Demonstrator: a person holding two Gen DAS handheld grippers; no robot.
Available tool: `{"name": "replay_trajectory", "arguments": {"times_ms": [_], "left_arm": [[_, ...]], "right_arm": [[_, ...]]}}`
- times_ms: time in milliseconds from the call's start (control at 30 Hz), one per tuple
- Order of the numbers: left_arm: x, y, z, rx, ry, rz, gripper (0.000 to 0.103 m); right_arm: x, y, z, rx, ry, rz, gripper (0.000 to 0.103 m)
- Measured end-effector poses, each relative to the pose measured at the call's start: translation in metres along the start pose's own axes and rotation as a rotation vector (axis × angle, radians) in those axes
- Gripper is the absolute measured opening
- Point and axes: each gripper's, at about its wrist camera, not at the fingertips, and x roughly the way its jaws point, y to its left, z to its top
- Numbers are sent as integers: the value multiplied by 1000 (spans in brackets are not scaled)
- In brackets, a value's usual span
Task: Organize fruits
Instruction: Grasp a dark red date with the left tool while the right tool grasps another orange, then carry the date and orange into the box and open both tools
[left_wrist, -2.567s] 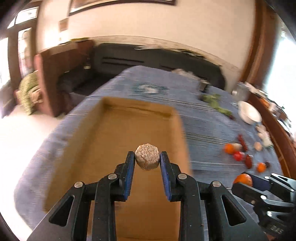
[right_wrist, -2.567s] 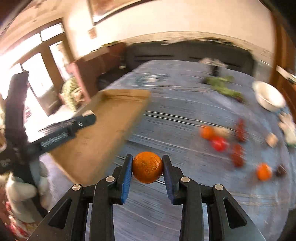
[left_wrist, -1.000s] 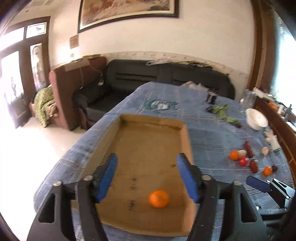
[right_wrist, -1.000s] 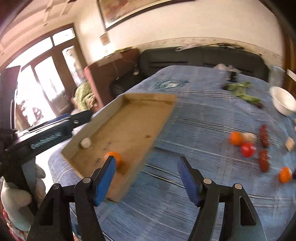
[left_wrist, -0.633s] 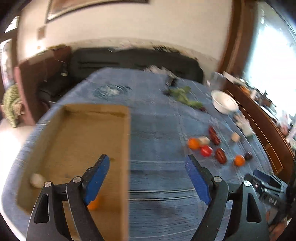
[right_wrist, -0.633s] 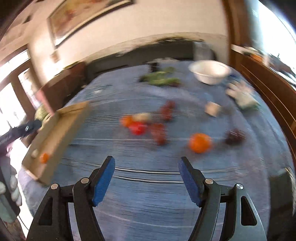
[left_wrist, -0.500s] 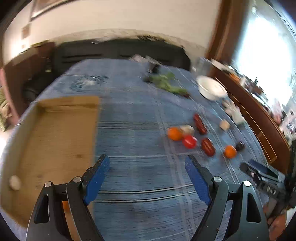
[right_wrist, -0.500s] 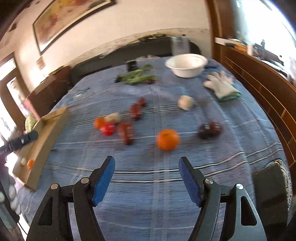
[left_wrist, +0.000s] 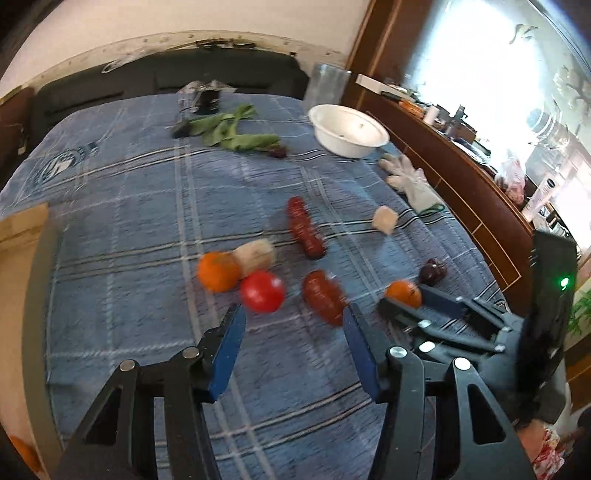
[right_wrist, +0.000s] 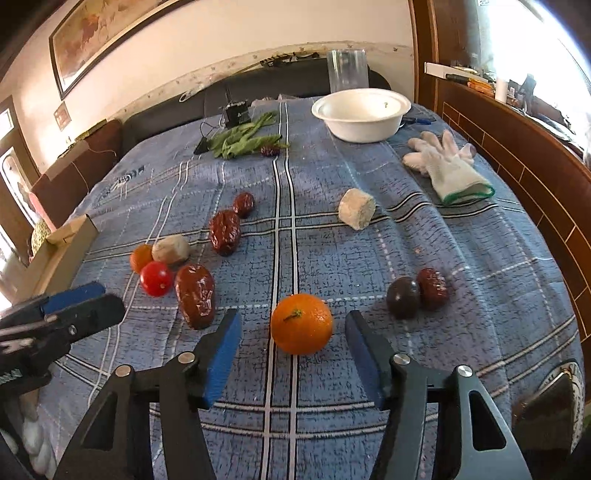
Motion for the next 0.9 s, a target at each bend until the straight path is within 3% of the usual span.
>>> {"name": "replay_trajectory", "arguments": {"times_ms": [100, 167, 200, 500, 567, 600, 900], "left_arm": [[12, -8, 6, -1, 19, -36, 49], [19, -12, 9, -3, 31, -56, 44], [23, -16, 11, 2, 36, -63, 44], [57, -37, 14, 89, 94, -49, 42], [66, -35, 13, 69, 115, -60, 28], [67, -33, 13, 59, 104, -64, 28], [34, -29, 4, 28, 58, -67, 28]], "right_arm": [[7, -1, 1, 2, 10, 11, 57], [8, -1, 2, -3, 9, 10, 38], [8, -2, 3, -3, 10, 11, 37], [-4, -18, -6, 43, 8, -5, 37], [-5, -21, -8, 53, 8, 0, 37], [-6, -22, -9, 54, 4, 3, 37], [-13, -17, -10, 50, -4, 25, 36]]}}
